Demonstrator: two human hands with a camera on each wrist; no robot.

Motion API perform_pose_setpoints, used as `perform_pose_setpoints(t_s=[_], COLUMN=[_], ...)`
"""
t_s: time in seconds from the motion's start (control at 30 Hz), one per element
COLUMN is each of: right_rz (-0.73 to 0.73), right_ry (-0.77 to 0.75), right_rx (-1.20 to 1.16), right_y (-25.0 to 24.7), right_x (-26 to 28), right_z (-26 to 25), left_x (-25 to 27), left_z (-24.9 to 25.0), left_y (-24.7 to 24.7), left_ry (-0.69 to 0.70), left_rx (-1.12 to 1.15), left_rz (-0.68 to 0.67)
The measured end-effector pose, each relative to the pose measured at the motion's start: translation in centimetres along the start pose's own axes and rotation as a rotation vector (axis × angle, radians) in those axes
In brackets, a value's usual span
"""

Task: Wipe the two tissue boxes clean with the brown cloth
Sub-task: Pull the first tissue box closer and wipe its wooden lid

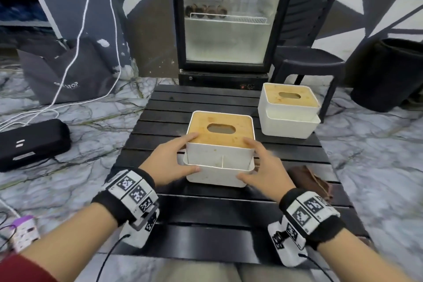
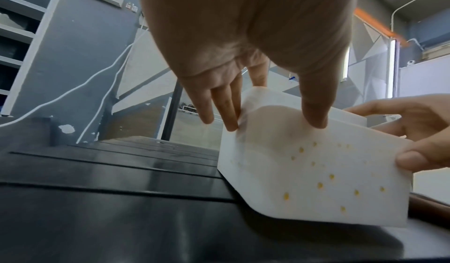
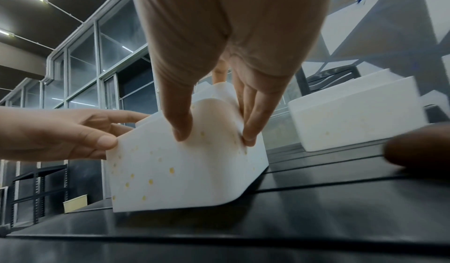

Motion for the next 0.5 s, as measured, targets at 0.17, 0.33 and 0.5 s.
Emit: perform_pose_setpoints(t_s=[0.17, 0.33, 0.5], right_rz=[0.035, 0.021, -0.001], right_ry=[-0.001, -0.014, -0.025], right_rx=[0.029, 0.033, 0.047], right_y=[-2.5, -3.8, -4.0], right_x=[3.9, 6.3, 7.1], right_z=[2.0, 2.9, 3.3], left_x=[2.2, 3.8, 4.2], left_z=[2.8, 4.2, 4.9], left_y=[2.9, 4.5, 5.1], left_ry=[0.029, 0.067, 0.060], left_rx=[-0.030, -0.036, -0.028], left_rz=[-0.005, -0.011, -0.020])
Point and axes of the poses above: each hand's wrist, its own x-axis away from the middle knuckle, its own y-axis out of the palm, z = x × y, the point moved 7 cm from there along -x, towards the middle knuckle
